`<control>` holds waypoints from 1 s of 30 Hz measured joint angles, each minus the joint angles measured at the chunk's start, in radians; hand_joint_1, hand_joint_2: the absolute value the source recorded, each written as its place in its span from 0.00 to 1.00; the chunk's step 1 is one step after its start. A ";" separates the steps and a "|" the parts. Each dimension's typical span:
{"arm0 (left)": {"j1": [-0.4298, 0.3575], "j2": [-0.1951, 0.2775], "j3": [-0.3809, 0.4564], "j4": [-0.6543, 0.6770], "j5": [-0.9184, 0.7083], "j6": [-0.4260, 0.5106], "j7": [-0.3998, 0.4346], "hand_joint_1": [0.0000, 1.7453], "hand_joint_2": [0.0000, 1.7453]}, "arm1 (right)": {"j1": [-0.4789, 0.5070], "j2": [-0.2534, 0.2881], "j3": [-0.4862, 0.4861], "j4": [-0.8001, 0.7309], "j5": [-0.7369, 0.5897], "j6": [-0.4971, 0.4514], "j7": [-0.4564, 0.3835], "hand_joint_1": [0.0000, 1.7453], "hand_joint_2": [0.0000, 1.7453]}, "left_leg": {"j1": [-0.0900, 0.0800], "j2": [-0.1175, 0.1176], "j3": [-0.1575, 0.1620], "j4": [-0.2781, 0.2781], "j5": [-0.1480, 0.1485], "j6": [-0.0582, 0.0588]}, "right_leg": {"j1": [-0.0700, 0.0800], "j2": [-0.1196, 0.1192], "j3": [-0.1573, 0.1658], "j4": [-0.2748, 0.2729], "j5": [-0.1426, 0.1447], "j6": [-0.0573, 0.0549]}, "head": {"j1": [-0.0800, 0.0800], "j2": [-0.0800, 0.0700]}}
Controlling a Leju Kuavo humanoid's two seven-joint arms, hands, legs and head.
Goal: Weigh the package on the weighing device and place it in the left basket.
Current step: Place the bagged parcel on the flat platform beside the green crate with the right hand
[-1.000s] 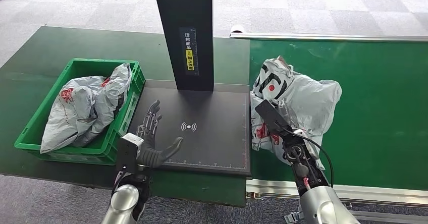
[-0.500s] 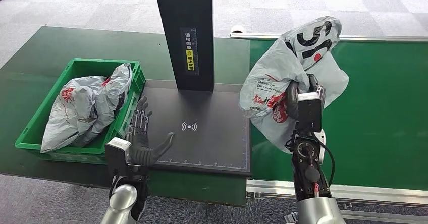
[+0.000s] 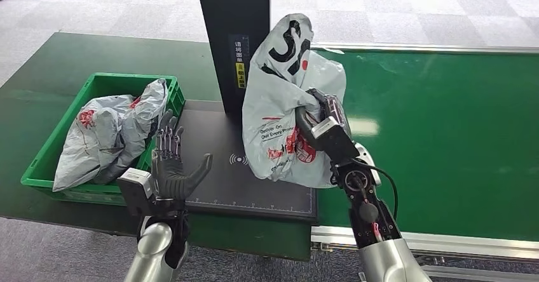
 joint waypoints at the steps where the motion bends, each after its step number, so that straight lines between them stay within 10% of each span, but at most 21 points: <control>1: 0.000 0.000 0.000 0.000 0.005 0.003 -0.002 0.00 1.00 | -0.008 0.000 0.011 0.006 -0.002 0.015 0.001 1.00 1.00 | 0.000 -0.001 0.000 0.000 0.000 0.000 | 0.000 0.000 0.000 0.000 0.000 0.000 | 0.000 0.000; 11: -0.006 -0.006 0.016 -0.018 0.151 0.084 -0.028 0.00 1.00 | -0.220 0.035 0.307 0.266 0.074 0.404 -0.019 1.00 1.00 | 0.001 0.003 0.000 0.000 0.000 0.000 | 0.001 0.002 0.000 0.000 0.000 0.000 | 0.000 0.000; 22: -0.004 -0.014 0.071 -0.052 0.112 0.069 0.046 0.00 1.00 | -0.337 0.097 0.723 0.518 0.342 0.257 0.281 1.00 1.00 | 0.000 0.002 0.000 0.000 0.000 0.000 | 0.000 0.002 0.000 0.000 0.000 0.000 | 0.000 0.000; 26: -0.002 -0.019 0.082 -0.052 0.109 0.067 0.047 0.00 1.00 | -0.347 0.099 0.768 0.556 0.373 0.155 0.326 0.07 1.00 | 0.000 0.002 0.000 0.000 0.000 0.000 | 0.000 0.002 0.000 0.000 0.000 0.000 | 0.000 0.000; 30: 0.004 -0.020 0.087 -0.054 0.105 0.063 0.046 0.00 1.00 | -0.347 0.093 0.764 0.564 0.368 -0.005 0.311 0.00 1.00 | 0.001 0.002 0.001 0.000 0.000 0.000 | 0.001 0.002 0.000 0.000 0.000 0.000 | 0.000 0.000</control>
